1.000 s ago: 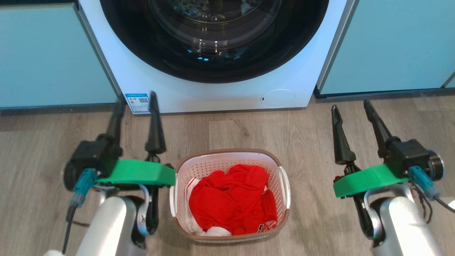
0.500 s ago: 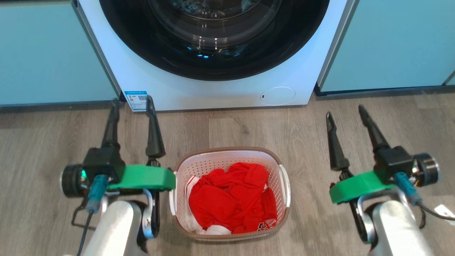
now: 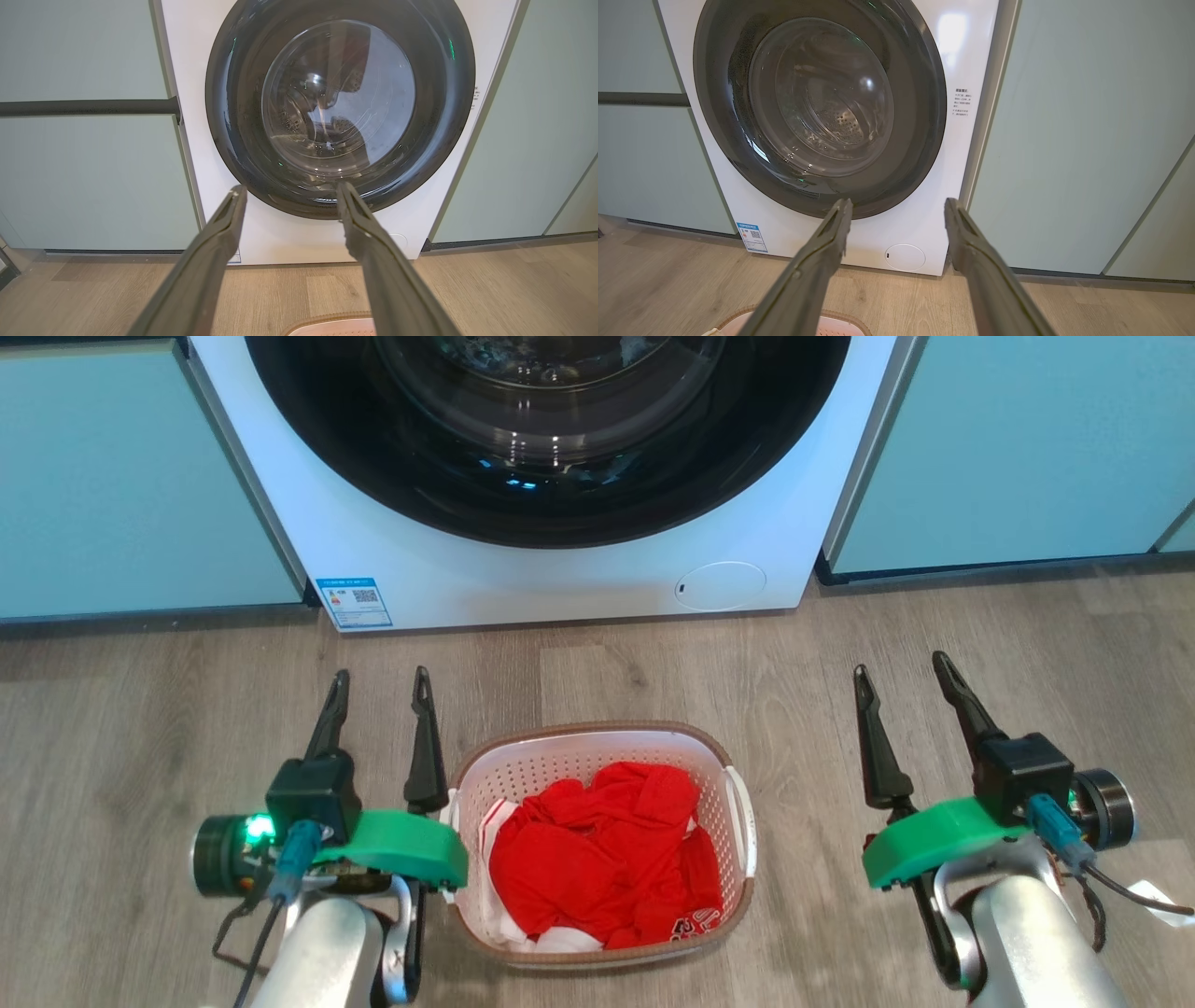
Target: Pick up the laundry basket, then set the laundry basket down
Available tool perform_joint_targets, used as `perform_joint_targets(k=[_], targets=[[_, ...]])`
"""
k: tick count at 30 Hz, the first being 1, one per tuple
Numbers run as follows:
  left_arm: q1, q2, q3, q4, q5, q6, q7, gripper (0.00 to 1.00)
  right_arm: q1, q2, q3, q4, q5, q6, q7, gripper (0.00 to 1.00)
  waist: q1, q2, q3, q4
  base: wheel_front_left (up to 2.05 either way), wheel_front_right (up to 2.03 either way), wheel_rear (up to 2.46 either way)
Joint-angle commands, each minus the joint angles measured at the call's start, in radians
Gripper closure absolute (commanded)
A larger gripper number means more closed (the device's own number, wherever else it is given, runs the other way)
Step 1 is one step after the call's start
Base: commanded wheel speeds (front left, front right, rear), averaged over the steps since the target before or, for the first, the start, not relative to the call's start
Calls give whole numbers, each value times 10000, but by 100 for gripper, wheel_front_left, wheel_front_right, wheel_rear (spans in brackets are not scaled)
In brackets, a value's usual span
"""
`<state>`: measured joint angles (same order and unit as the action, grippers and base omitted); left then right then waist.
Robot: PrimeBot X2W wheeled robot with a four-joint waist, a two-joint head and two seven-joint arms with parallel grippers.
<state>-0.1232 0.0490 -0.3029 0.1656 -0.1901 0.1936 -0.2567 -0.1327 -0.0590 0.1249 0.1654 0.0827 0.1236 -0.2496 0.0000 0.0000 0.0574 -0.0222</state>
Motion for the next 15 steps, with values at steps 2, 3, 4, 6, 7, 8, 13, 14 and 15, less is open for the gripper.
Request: perform_joint_targets(k=[2, 3, 4, 6, 7, 8, 13, 14, 15], targets=[[-438, 13, 461, -345, 88, -3, -51, 0, -238, 68, 178, -279, 107, 71, -122, 0, 0, 0, 5, -31, 0, 0, 0], [-434, 13, 470, -327, 85, -3, -51, 0, -240, 70, 180, -275, 116, 71, -122, 0, 0, 0, 3, -38, 0, 0, 0], [-425, 13, 475, -305, 60, 1, -51, 0, -240, 72, 180, -273, 125, 71, -122, 0, 0, 0, -1, -40, 0, 0, 0], [-395, 13, 489, -242, -93, 6, -51, 0, -231, 75, 169, -271, 139, 71, -122, 0, 0, 0, -16, -37, 0, 0, 0], [-378, 13, 503, -192, -187, 2, -51, 0, -219, 76, 165, -264, 146, 71, -122, 0, 0, 0, -33, -34, 0, 0, 0], [-358, 13, 521, -138, -283, 5, -51, 0, -207, 77, 167, -253, 152, 71, -122, 0, 0, 0, -45, -34, 0, 0, 0], [-345, 13, 539, 226, -592, -176, -51, 0, -165, 81, 205, -194, 219, 71, -122, 0, 0, 0, -96, -12, 0, 0, 0], [-365, 13, 553, 243, -609, -182, -51, 0, -164, 82, 219, -233, 249, 71, -122, 0, 0, 0, -102, -1, 0, 0, 0], [-368, 13, 557, 240, -619, -175, -51, 0, -160, 82, 223, -245, 256, 71, -122, 0, 0, 0, -102, 3, 0, 0, 0]])
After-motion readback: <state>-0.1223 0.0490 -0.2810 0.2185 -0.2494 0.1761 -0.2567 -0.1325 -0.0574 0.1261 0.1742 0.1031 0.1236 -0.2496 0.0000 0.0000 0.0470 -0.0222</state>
